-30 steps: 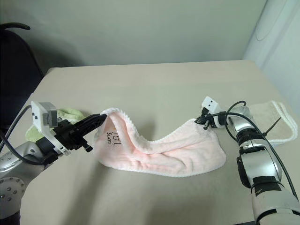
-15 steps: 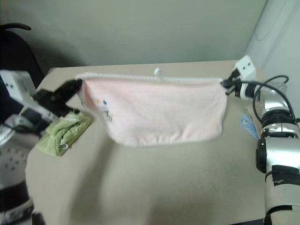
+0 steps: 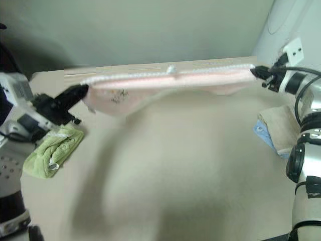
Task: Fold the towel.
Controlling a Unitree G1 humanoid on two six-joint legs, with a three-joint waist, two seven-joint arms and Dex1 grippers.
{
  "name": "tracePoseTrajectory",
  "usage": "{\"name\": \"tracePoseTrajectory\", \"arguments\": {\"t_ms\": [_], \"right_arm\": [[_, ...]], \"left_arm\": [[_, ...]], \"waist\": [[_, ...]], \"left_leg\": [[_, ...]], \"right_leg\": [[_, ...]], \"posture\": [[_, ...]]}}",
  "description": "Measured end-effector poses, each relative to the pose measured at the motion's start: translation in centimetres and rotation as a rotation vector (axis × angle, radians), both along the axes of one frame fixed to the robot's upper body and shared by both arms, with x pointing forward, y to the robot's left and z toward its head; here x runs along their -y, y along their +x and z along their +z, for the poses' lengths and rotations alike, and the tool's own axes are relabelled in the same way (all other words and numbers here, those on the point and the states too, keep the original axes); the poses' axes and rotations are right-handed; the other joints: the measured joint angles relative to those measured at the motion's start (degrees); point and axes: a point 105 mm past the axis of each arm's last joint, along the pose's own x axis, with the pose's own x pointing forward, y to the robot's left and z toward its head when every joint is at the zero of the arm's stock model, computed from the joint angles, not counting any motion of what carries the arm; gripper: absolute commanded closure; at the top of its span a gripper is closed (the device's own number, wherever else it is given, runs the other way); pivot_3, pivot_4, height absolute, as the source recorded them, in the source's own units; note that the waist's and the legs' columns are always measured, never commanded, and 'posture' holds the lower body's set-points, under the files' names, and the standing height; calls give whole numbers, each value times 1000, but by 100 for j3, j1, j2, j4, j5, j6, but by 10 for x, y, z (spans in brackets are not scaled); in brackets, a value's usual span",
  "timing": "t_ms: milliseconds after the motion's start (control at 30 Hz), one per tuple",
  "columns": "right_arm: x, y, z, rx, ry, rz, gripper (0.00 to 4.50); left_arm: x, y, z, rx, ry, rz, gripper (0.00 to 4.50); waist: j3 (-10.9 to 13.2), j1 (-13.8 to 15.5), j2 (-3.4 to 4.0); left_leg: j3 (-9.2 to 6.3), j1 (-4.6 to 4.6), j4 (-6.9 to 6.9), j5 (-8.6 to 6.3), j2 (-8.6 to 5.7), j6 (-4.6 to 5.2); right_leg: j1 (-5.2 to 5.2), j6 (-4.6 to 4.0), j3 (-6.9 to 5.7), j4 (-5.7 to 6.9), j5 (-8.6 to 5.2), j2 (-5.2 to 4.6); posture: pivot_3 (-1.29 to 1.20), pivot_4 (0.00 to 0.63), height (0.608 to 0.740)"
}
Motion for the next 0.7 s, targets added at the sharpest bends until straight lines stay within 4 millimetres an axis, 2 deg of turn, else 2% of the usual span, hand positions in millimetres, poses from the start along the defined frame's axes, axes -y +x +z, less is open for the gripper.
{"name": "tracePoseTrajectory", "arguments": {"t_ms": [67, 133, 267, 300, 367, 467, 633, 700], "right_arm": [[10, -16, -30, -102, -31, 40, 4469], [12, -33, -55, -187, -58, 91, 4469], [10, -58, -77, -289, -91, 155, 4469], [12, -65, -82, -317, -103, 167, 4469], [13, -77, -92, -372, -122, 184, 4469], [6, -90, -98, -431, -120, 246, 4469], [2, -96, -91, -436, -153, 277, 4469], [1, -96, -92, -442, -158, 284, 4469]], "left_arm": [[0, -23, -24, -89, 22, -35, 4500], [1, -43, -42, -162, 35, -59, 4500], [3, -63, -54, -223, 52, -60, 4500], [3, -68, -58, -240, 52, -60, 4500], [5, -75, -64, -271, 41, -68, 4500], [11, -90, -65, -298, 26, -108, 4500], [20, -111, -85, -414, 69, -159, 4500], [22, -116, -93, -457, 100, -171, 4500]], "waist": [[0, -6, 0], [1, -2, 1], [2, 23, 3], [4, 35, 1], [8, 59, -1], [11, 78, 0], [6, 168, 10], [6, 222, 11]], "left_leg": [[-5, 1, -6, -1, -3, 1], [-20, 3, -4, -2, -3, 2], [-54, 50, -38, -10, -5, 16], [-59, 79, -42, -30, -7, 51], [-74, 154, -51, -55, -21, 94], [-89, 237, -41, -57, -44, 96], [-98, 230, -17, -75, -50, 102], [-99, 224, 6, -87, -50, 84]], "right_leg": [[1, 21, 1, 2, -12, 1], [0, 33, 1, -2, -19, 7], [46, 39, -1, 3, -22, 22], [77, 20, -3, 3, -11, 23], [153, 41, -1, -12, -23, 23], [260, 46, 13, -37, -28, 19], [294, 46, 16, -100, -23, 7], [295, 14, 15, -99, -6, 5]], "posture": [[0, 150, 740], [0, 150, 740], [0, 150, 740], [0, 150, 740], [0, 150, 740], [0, 150, 740], [0, 150, 740], [0, 150, 740]]}}
